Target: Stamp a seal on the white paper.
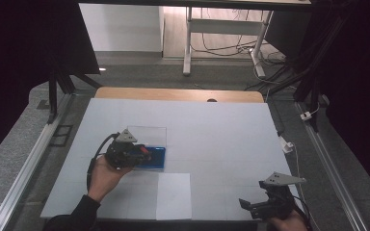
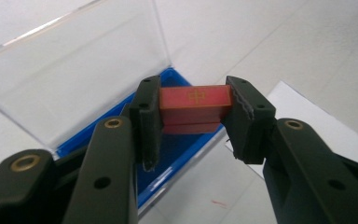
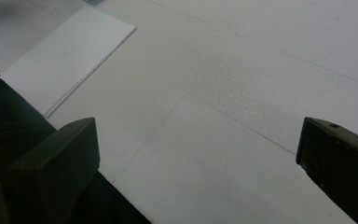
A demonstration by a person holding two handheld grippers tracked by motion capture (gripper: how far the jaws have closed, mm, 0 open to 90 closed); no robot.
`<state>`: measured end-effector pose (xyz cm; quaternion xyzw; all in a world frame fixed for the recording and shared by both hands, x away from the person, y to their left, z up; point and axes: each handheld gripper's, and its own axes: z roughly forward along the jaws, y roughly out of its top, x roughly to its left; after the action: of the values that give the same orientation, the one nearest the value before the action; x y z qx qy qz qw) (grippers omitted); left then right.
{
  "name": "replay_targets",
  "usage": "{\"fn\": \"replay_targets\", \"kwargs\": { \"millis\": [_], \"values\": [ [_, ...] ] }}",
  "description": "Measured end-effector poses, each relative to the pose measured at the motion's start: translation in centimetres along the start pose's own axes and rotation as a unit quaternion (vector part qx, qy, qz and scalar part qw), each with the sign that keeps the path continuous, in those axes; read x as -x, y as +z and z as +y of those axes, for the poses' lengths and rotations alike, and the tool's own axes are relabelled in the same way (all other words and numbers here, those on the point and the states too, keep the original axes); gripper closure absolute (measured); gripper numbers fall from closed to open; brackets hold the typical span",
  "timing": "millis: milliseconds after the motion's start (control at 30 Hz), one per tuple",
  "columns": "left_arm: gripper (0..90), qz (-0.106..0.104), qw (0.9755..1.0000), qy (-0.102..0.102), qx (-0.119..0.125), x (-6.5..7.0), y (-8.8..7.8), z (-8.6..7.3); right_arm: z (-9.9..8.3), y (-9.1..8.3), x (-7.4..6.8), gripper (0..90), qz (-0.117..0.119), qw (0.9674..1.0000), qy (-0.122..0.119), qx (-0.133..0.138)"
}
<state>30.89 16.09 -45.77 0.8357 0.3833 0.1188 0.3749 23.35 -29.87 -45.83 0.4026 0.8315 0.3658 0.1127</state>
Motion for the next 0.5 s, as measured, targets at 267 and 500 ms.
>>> {"fn": "replay_targets", "kwargs": {
  "millis": [267,500],
  "values": [
    [57.8,-0.016,0.9998,0.012,0.001,1.8,-0.2,-0.4,0.0,0.0,-0.1,0.0,0.000,1.0000,0.000,0.002],
    [57.8,-0.034,0.9993,0.018,0.006,3.2,-0.4,-0.8,0.0,0.1,-0.1,0.0,0.004,1.0000,-0.001,-0.002]
  ]
}}
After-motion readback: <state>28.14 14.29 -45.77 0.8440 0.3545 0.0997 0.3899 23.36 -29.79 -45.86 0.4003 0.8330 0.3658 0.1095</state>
